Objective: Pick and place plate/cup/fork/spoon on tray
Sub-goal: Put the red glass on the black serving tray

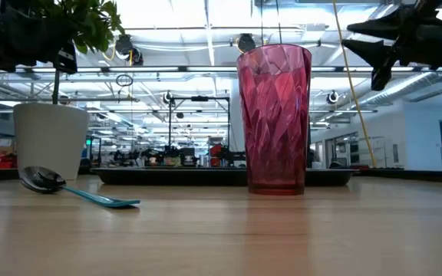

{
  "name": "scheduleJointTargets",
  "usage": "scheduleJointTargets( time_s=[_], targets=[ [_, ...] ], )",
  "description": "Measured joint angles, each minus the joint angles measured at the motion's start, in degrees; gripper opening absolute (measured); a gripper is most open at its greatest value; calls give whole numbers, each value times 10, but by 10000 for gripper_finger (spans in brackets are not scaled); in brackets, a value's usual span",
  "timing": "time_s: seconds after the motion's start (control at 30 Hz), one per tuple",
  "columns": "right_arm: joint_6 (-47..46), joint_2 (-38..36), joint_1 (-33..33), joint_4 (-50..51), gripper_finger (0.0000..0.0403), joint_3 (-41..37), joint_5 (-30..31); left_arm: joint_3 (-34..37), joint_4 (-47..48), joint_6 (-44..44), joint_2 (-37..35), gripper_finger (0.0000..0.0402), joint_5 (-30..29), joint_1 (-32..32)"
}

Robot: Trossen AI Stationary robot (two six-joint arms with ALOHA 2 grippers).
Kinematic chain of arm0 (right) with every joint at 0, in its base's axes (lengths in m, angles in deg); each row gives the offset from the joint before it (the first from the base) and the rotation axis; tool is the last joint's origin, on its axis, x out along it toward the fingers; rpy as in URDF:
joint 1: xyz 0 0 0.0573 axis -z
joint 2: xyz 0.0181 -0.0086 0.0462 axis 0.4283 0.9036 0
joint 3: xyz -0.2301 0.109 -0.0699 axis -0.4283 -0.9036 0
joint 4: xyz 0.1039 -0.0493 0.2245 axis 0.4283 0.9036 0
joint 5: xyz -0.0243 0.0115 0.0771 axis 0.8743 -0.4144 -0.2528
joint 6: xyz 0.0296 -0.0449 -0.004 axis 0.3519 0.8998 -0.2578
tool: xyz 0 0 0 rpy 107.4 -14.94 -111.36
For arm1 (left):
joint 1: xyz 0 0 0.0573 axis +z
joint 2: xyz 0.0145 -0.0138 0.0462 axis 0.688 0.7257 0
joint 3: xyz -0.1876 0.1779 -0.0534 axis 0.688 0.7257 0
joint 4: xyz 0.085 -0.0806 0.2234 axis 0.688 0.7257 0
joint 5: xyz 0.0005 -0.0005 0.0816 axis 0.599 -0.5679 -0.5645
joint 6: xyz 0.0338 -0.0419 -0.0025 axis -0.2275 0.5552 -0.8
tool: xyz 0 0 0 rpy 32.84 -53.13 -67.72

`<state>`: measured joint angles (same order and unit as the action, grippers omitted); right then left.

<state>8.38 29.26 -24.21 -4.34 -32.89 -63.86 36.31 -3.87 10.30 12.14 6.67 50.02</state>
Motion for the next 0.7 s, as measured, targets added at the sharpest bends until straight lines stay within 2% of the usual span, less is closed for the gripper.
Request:
scheduleJointTargets(
  time_s=[0.2, 0.33, 0.43, 0.5, 0.6, 0.7],
  targets=[
    [8, 0, 0, 14, 120, 0, -37, 0, -4, 34, 0, 10, 0, 0],
    [18, 0, 0, -11, 120, 0, -31, 0, -35, 27, 0, 10, 0, 0],
    [38, 1, -2, -2, 120, 25, -35, 0, -59, 15, 0, 10, -26, 0],
    [60, 16, -9, 93, 120, 77, -31, 0, -56, 25, 0, 10, -43, 0],
    [108, 77, -16, 199, 122, 197, 0, 0, -54, 33, 0, 10, -46, 0],
    [144, 187, -20, 287, 128, 323, 0, 0, -51, 50, 0, 10, -43, 0]
  ],
)
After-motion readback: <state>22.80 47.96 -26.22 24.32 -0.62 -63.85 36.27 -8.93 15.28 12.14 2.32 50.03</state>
